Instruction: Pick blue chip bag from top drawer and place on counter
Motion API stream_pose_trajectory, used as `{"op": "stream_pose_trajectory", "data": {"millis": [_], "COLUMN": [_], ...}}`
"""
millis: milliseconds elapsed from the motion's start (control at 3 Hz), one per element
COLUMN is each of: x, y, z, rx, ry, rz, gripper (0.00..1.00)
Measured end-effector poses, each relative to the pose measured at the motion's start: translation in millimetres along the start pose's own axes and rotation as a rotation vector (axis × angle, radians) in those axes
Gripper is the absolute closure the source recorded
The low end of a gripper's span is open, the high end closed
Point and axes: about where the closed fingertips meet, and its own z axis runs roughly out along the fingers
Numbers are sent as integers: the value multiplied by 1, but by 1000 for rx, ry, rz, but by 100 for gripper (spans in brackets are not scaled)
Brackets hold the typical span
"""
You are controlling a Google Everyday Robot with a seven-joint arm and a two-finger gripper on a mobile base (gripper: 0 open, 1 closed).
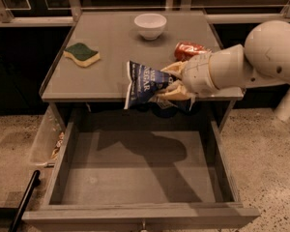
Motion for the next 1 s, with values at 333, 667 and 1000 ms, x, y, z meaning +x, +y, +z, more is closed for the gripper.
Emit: {"op": "stream_pose_trajectory", "data": {"millis": [333,667,1000], "x": [-26,-51,-50], "y": [-43,-78,-104], "z": [10,24,44], "rx": [13,9,4], "ry": [-23,-48,-68], "rz": [-69,-121,-117], "gripper": [100,100,100]}}
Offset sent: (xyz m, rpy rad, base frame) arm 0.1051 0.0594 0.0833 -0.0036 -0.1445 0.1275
